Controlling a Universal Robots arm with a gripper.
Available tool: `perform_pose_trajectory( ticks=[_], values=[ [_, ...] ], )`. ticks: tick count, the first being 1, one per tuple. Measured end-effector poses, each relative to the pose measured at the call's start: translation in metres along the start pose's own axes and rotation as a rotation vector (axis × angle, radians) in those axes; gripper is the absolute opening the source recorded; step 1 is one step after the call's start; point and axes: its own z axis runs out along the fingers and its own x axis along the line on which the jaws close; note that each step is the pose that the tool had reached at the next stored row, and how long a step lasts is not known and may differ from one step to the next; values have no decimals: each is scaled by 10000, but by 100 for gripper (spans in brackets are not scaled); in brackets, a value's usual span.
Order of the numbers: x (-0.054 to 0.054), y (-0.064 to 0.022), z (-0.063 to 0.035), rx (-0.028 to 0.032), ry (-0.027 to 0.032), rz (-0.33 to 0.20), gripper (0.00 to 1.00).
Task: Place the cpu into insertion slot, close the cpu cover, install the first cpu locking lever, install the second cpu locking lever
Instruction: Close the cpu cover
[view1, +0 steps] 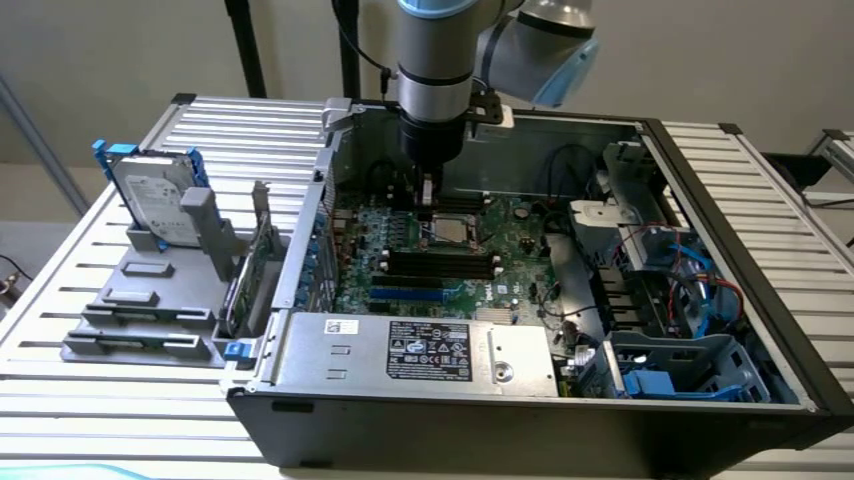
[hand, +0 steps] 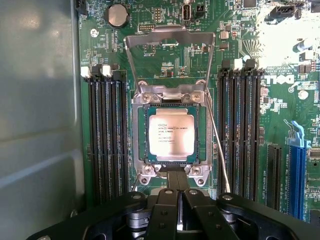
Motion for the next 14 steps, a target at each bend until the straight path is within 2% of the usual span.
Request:
perform_pose_trajectory(
  ticks=[9,14],
  values=[
    [21,391,-42,58,-4,5,11],
    [40,621,-151,119,-7,9,11]
  ],
)
